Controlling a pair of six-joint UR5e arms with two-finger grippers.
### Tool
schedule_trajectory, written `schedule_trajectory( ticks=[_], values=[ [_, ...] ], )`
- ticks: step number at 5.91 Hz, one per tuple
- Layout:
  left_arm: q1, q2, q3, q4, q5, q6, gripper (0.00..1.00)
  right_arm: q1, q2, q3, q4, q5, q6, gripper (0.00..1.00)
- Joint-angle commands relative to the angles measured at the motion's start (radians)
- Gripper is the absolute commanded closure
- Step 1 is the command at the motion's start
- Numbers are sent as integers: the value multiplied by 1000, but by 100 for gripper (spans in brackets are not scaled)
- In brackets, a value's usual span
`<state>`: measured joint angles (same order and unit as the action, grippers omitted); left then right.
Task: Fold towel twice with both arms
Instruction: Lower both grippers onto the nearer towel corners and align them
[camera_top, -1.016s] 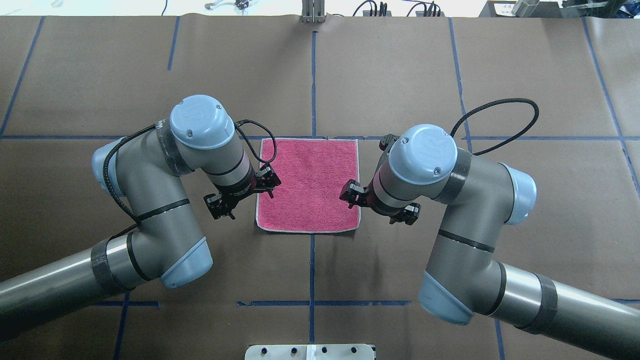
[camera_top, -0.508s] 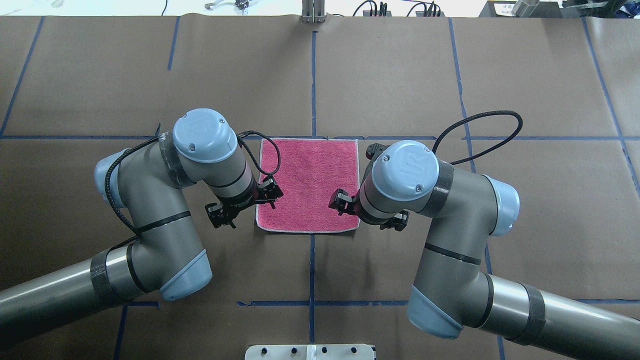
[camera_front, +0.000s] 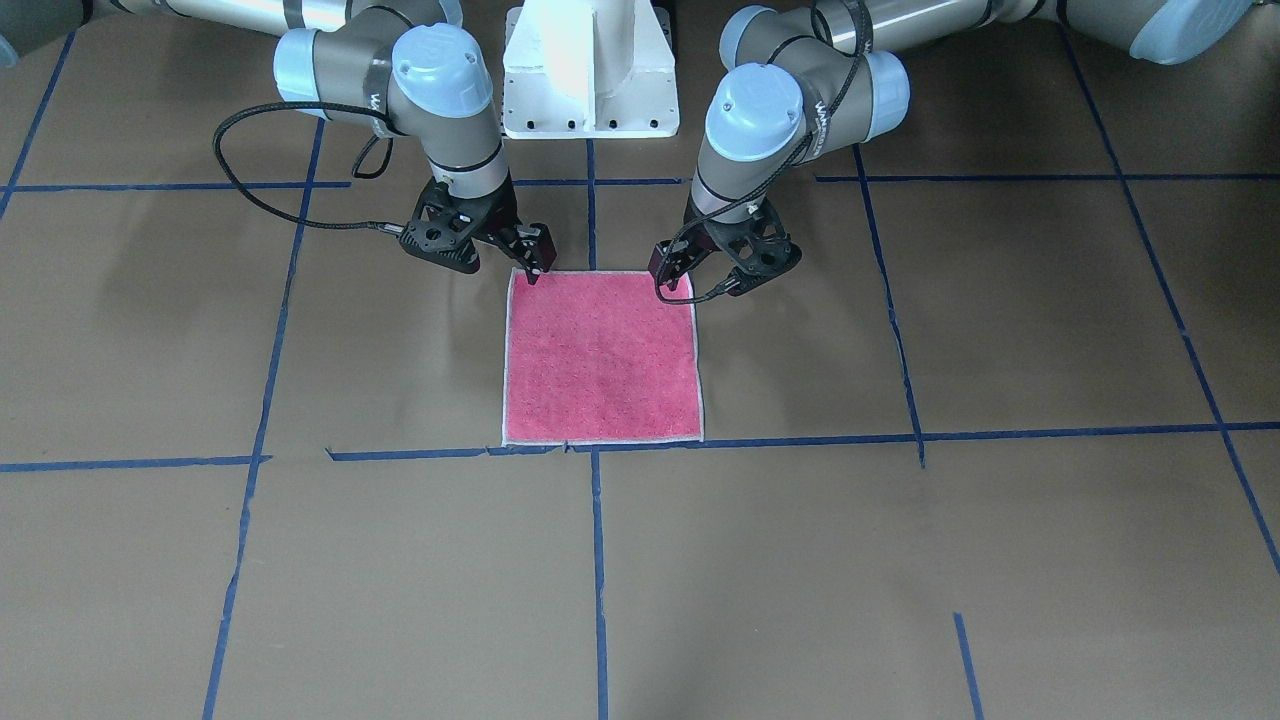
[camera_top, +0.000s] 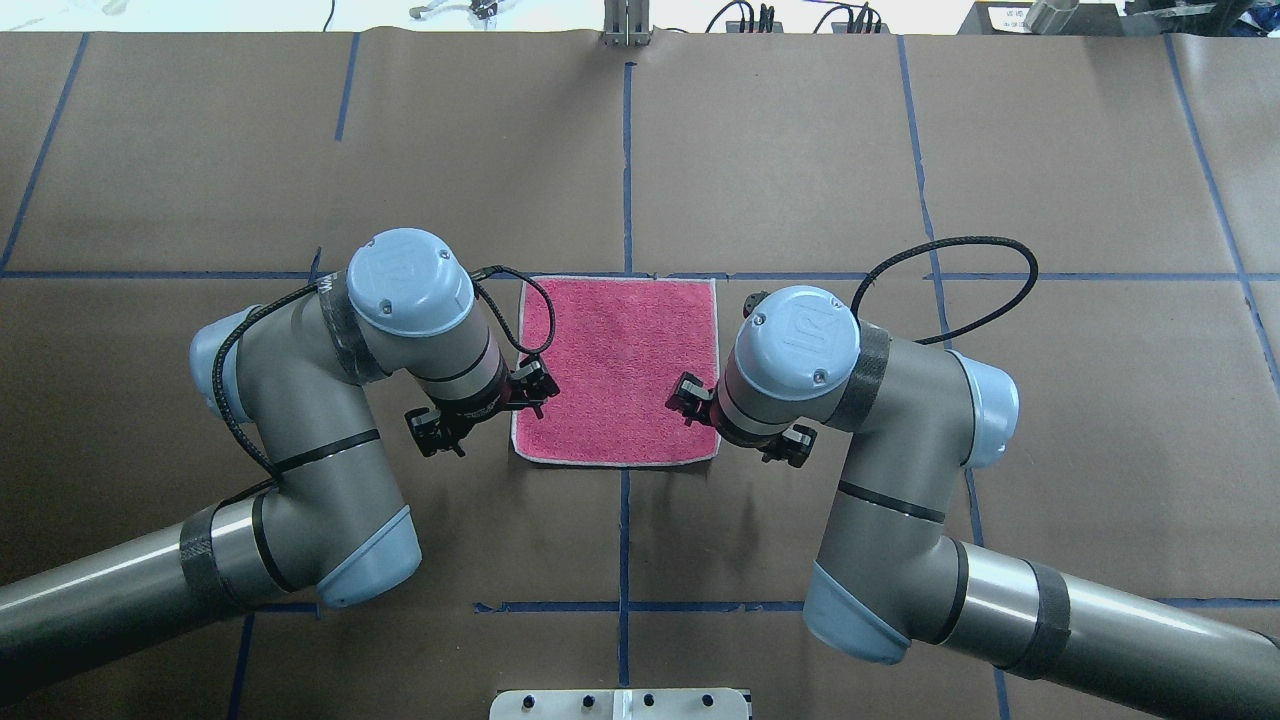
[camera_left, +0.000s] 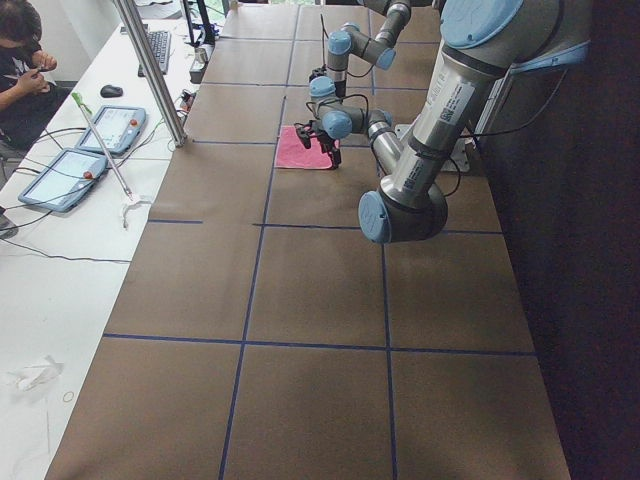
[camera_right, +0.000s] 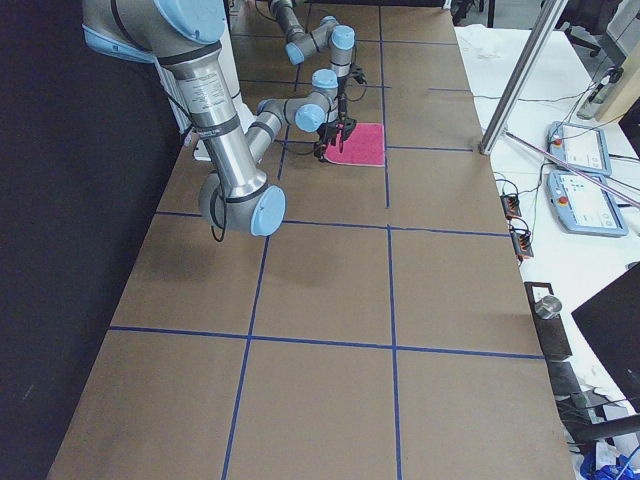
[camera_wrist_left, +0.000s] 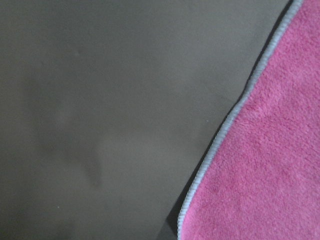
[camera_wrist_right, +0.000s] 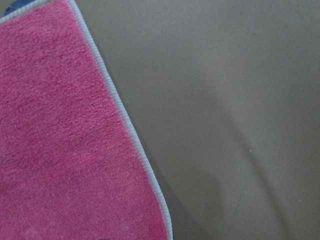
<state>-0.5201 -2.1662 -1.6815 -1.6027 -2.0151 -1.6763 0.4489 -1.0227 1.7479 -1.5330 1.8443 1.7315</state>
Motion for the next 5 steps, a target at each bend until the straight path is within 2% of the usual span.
schedule_trajectory(
  ticks=[1,5],
  values=[
    [12,2,3,-2,1,-9,0,2,1,-19,4,1,89,0],
    [46,3,16,-2,29,-34,0,2,3,-28,5,3,97,0]
  ],
)
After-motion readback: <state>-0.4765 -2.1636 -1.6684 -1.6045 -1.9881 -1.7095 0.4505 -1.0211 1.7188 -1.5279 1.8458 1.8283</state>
